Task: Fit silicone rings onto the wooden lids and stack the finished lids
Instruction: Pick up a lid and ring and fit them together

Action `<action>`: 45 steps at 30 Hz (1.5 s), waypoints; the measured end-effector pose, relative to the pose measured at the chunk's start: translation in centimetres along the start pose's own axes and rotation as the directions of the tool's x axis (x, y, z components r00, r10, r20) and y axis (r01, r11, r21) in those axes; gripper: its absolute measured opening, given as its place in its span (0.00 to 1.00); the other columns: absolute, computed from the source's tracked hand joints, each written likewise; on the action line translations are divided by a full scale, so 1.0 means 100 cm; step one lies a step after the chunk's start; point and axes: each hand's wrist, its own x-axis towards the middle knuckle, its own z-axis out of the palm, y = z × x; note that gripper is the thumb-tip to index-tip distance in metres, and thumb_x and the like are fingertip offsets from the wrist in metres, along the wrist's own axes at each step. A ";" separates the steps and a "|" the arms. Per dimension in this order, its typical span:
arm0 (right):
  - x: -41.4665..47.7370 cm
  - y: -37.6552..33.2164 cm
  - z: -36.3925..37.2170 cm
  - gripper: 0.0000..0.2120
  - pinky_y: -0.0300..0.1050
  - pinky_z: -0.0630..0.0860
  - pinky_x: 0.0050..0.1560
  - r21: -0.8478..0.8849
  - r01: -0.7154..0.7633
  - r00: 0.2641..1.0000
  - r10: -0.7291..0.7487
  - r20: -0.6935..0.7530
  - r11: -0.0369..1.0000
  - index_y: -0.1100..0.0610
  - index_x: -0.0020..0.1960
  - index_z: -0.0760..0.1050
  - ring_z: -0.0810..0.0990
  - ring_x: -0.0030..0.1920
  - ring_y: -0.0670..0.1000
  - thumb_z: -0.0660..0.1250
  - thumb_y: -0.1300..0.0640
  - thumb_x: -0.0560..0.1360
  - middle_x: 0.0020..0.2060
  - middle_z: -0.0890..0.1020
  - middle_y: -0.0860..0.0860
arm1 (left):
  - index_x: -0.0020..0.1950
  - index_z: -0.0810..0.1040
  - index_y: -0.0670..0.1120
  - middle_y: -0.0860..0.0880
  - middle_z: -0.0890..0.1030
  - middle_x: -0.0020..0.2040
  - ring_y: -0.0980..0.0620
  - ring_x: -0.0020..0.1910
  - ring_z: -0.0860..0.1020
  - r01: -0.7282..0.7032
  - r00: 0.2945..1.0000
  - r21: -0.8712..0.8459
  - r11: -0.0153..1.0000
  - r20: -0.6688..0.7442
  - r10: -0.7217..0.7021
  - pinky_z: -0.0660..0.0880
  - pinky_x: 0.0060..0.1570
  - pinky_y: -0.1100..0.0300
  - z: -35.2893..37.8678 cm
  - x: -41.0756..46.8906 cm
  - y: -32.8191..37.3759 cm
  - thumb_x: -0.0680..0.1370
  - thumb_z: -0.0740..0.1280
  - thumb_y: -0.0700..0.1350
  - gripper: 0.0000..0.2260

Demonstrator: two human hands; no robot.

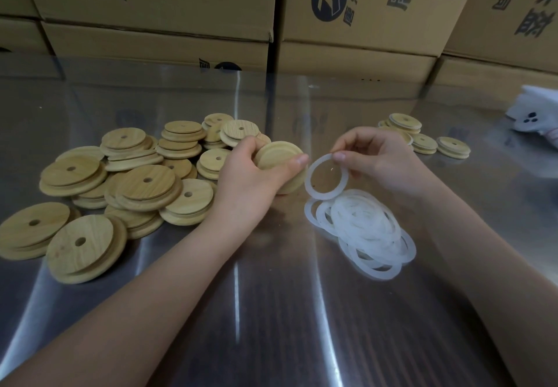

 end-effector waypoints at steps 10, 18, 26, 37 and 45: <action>-0.003 -0.007 0.001 0.06 0.39 0.76 0.38 0.060 -0.042 0.988 0.033 0.152 0.997 0.57 0.42 0.80 0.78 0.36 0.48 0.69 0.66 0.75 0.35 0.82 0.52 | 0.56 0.78 0.43 0.44 0.81 0.54 0.50 0.51 0.83 0.148 0.985 -0.257 0.955 0.125 -0.119 0.82 0.38 0.56 -0.001 0.004 -0.004 0.77 0.71 0.46 0.11; -0.005 -0.012 0.004 0.07 0.41 0.76 0.38 0.093 -0.039 0.967 0.014 0.253 0.995 0.54 0.40 0.82 0.78 0.36 0.49 0.70 0.64 0.73 0.35 0.81 0.51 | 0.63 0.77 0.49 0.46 0.82 0.58 0.49 0.52 0.84 0.305 0.950 -0.411 0.859 0.198 -0.243 0.83 0.43 0.49 0.001 0.008 -0.002 0.79 0.64 0.59 0.18; -0.006 -0.016 0.009 0.02 0.39 0.76 0.37 0.146 -0.035 0.971 -0.001 0.240 0.989 0.56 0.41 0.81 0.78 0.34 0.46 0.70 0.61 0.71 0.34 0.82 0.50 | 0.67 0.75 0.47 0.46 0.84 0.55 0.49 0.52 0.84 0.308 0.946 -0.448 0.839 0.238 -0.221 0.82 0.42 0.52 0.000 0.008 -0.004 0.77 0.60 0.66 0.29; -0.005 -0.008 0.028 0.08 0.42 0.77 0.46 0.062 0.142 0.990 -0.140 -0.032 0.988 0.53 0.42 0.81 0.79 0.43 0.49 0.71 0.66 0.74 0.41 0.81 0.47 | 0.64 0.77 0.47 0.44 0.82 0.59 0.49 0.56 0.82 0.227 0.918 -0.300 0.926 0.385 -0.100 0.81 0.55 0.48 0.005 -0.001 -0.003 0.72 0.72 0.52 0.22; -0.003 -0.004 0.031 0.07 0.43 0.77 0.46 0.021 0.166 0.981 -0.163 -0.105 0.986 0.52 0.43 0.81 0.80 0.43 0.48 0.71 0.63 0.74 0.40 0.83 0.48 | 0.69 0.74 0.47 0.45 0.81 0.59 0.50 0.59 0.81 0.103 0.931 -0.252 0.962 0.366 -0.004 0.81 0.55 0.54 0.007 0.000 -0.010 0.79 0.65 0.34 0.19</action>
